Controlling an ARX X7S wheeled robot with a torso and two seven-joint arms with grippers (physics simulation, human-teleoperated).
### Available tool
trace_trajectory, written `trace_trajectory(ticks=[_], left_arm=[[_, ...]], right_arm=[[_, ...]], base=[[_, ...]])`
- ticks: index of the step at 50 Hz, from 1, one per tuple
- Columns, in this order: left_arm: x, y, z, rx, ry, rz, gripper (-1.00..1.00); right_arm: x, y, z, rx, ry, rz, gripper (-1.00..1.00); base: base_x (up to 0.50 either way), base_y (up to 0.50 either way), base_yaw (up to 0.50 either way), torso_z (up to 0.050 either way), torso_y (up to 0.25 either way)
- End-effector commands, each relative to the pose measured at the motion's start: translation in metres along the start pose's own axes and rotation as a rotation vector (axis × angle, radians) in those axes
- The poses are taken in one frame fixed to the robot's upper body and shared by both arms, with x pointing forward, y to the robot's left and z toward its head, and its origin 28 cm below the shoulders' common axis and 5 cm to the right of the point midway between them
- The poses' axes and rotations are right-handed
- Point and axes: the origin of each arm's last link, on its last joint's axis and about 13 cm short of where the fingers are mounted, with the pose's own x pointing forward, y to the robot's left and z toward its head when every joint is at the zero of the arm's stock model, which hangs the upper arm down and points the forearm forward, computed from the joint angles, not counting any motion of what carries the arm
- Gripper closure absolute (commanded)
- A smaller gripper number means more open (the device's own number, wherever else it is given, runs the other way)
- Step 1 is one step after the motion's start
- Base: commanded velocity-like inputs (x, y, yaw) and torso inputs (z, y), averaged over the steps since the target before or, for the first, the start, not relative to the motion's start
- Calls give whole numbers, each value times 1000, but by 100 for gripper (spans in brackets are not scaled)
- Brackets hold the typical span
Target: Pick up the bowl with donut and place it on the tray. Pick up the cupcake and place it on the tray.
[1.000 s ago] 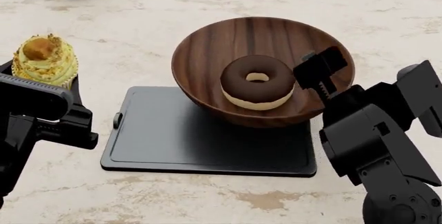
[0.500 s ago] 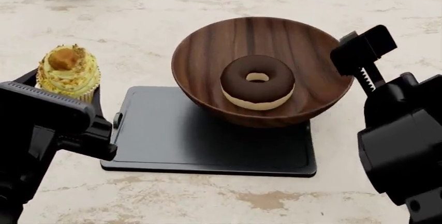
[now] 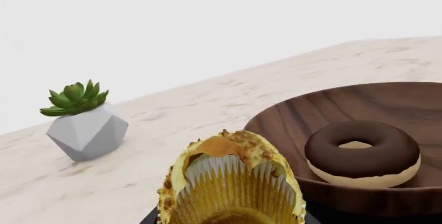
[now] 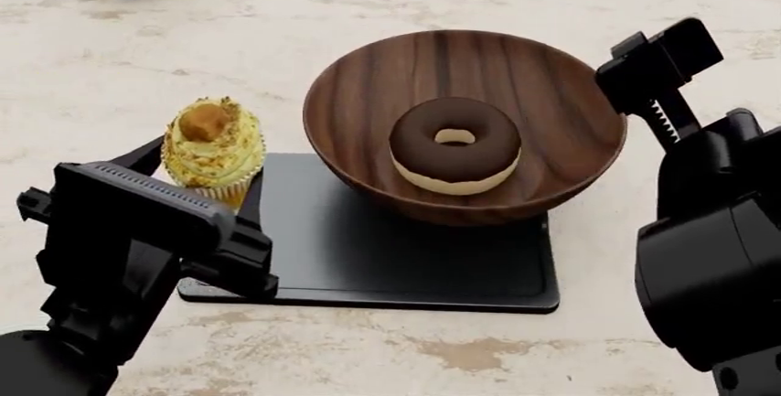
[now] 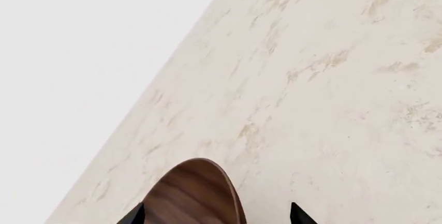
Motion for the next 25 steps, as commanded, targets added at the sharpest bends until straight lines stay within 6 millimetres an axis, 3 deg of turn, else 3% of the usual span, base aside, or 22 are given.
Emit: trace_trajectory(ticks=[1, 25], left_arm=[[13, -10, -15, -89, -9, -30, 100], [26, -5, -34, -190, 143, -5, 100]], right_arm=[[7, 0, -3, -11, -2, 18, -100], [6, -5, -8, -4, -1, -2, -100]], base=[[0, 0, 0, 0, 0], [0, 0, 0, 0, 0]])
